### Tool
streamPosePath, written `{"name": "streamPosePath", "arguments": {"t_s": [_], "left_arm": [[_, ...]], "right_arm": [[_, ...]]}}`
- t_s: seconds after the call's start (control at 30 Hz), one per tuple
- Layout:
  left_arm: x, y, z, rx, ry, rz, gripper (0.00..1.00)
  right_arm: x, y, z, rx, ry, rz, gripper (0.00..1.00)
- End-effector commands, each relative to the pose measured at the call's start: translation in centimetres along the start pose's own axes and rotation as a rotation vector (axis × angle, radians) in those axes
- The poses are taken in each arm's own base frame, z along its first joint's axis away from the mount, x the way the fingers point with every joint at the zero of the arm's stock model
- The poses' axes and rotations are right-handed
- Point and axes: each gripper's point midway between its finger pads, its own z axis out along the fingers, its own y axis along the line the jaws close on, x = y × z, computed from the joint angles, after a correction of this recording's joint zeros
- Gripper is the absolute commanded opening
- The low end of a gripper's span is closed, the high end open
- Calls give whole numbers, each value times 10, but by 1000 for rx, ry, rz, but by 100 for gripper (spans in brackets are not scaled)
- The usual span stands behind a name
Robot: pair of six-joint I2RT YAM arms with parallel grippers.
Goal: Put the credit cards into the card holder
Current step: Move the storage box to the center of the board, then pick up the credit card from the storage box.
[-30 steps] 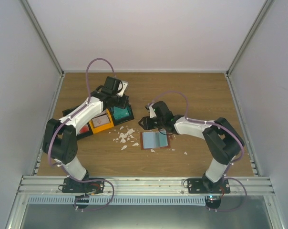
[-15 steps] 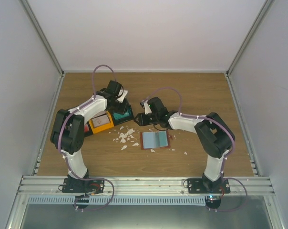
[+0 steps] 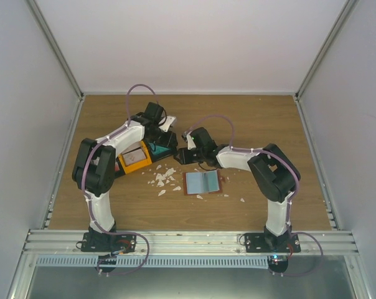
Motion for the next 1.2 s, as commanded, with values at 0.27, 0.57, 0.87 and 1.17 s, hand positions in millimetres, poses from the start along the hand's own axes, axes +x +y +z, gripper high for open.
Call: {"name": "streamPosePath", "arguments": {"t_s": [0.27, 0.57, 0.87, 1.17], "left_arm": [[-32, -9, -6, -1, -65, 61, 44], [-23, 15, -39, -171, -72, 68, 40], [-15, 30, -25, -221, -33, 142, 36], [-9, 40, 2, -223, 28, 169, 40]], "right_arm": [[-28, -25, 3, 76, -77, 44, 35], [-39, -15, 10, 35, -86, -11, 40], [-46, -22, 20, 75, -89, -37, 44], [-52, -54, 21, 269, -110, 18, 42]]}}
